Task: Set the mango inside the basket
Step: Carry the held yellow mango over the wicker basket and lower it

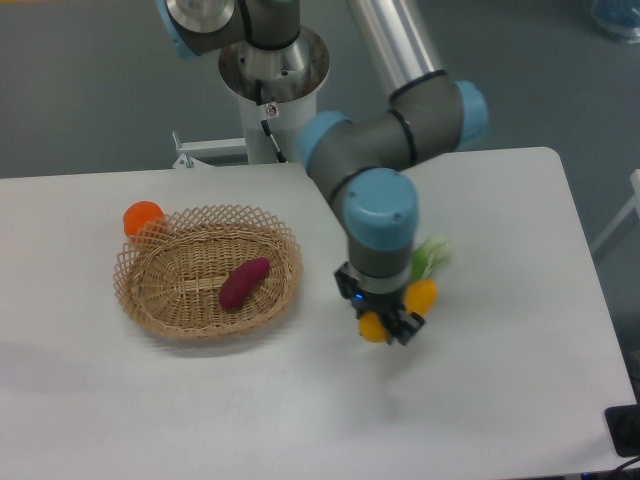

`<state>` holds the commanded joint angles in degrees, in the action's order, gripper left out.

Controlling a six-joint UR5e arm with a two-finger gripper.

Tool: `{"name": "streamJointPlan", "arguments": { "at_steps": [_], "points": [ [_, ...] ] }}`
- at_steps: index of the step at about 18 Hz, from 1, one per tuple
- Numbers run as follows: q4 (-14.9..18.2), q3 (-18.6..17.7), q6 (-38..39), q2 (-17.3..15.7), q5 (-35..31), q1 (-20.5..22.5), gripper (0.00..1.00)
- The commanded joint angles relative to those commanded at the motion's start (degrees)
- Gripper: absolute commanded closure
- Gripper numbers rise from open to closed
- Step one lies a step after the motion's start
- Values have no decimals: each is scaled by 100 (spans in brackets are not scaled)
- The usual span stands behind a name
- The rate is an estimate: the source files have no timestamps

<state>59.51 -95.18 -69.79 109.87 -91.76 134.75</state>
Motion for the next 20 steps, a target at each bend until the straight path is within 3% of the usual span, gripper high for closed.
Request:
{"name": "streamJointPlan", "arguments": {
  "at_steps": [3, 10, 20],
  "points": [
    [-105, -220, 88, -132, 0, -404, 45],
    [-273, -299, 386, -142, -44, -1485, 44],
    [-387, -616, 738, -89, -53, -2233, 43]
  ]
}}
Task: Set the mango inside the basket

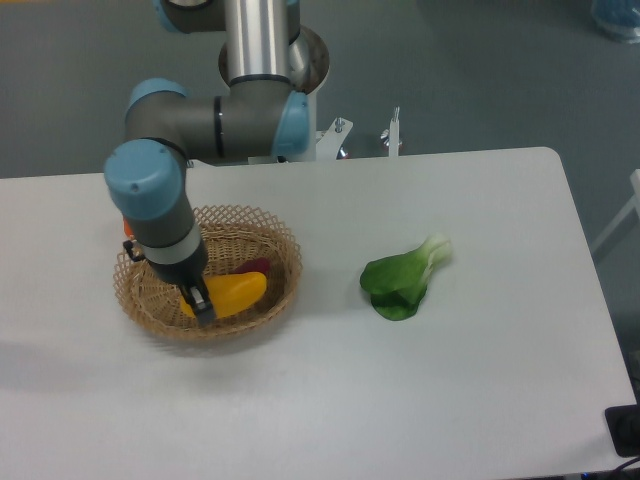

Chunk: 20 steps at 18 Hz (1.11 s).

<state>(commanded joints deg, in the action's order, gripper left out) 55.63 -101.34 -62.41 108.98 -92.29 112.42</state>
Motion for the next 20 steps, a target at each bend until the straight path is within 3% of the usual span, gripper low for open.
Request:
{"name": "streamJointPlan", "arguments": {
  "at_steps": [6, 8, 9, 10, 13, 17, 20],
  "points": [
    [17, -97, 9, 88, -9, -202, 39],
    [18, -88, 0, 88, -9, -264, 26],
    [0, -79, 18, 88, 0, -282, 8],
    [26, -70, 53, 88, -9, -343, 0],
    [9, -123, 543, 97, 44, -466, 0],
    [-360, -123, 993, 36, -9, -440, 0],
    [-334, -97, 985, -218, -149, 111, 0]
  ]
}}
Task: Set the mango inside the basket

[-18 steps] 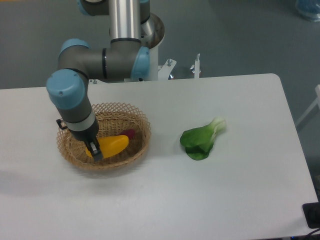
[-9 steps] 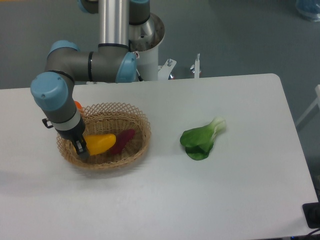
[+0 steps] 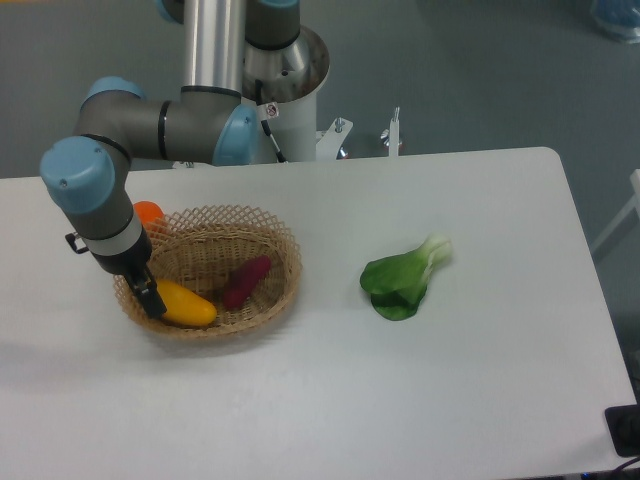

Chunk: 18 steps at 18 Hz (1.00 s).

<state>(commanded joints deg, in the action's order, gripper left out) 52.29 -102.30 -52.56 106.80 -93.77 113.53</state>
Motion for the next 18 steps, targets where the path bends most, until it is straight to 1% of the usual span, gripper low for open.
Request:
{"name": "streamJointPlan", "arguments": {
  "at_steps": [1, 3, 5, 7, 9, 11, 12, 13, 15, 18],
  "points": [
    [0, 0, -26, -80, -9, 246, 0],
    [-17, 44, -35, -98, -53, 695, 0],
    [-44, 131, -114, -115, -45, 1336, 0],
    [-26, 272, -315, -55, -45, 1724, 0],
    [-35, 412, -649, 138, -27, 2128, 0],
    [-9, 649, -1097, 402, -1, 2401, 0],
    [26, 824, -1255, 516, -1, 2524, 0],
    [96, 1009, -1353, 587, -1, 2604, 0],
    [280, 1203, -1528, 780, 8, 2867, 0],
    [421, 1546, -1863, 1009, 17, 3078, 0]
  ]
}}
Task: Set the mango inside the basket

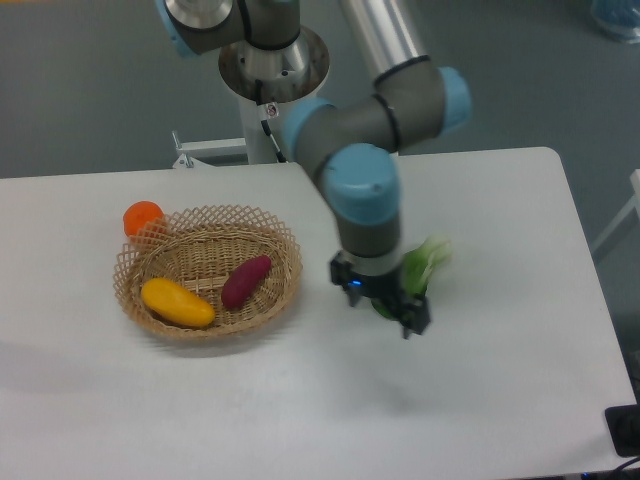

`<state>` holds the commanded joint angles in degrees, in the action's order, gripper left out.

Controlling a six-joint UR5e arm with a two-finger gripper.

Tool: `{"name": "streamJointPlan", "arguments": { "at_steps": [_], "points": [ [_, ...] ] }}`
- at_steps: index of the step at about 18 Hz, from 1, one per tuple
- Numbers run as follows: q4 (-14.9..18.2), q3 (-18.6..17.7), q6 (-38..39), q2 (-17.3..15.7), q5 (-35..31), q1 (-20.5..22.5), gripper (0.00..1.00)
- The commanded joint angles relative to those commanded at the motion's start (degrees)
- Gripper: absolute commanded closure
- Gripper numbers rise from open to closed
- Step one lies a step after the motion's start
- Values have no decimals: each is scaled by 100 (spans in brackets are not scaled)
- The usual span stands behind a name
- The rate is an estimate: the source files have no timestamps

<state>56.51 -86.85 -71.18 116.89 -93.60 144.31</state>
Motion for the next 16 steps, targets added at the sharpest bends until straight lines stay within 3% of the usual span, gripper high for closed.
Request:
{"name": "streamJointPlan", "arguments": {
  "at_steps": [4, 7, 16],
  "points": [
    [448, 501, -141, 185, 299, 282, 0],
    [668, 625, -396, 212, 282, 326, 0],
    [686, 634, -537, 212, 273, 379, 0]
  ]
}}
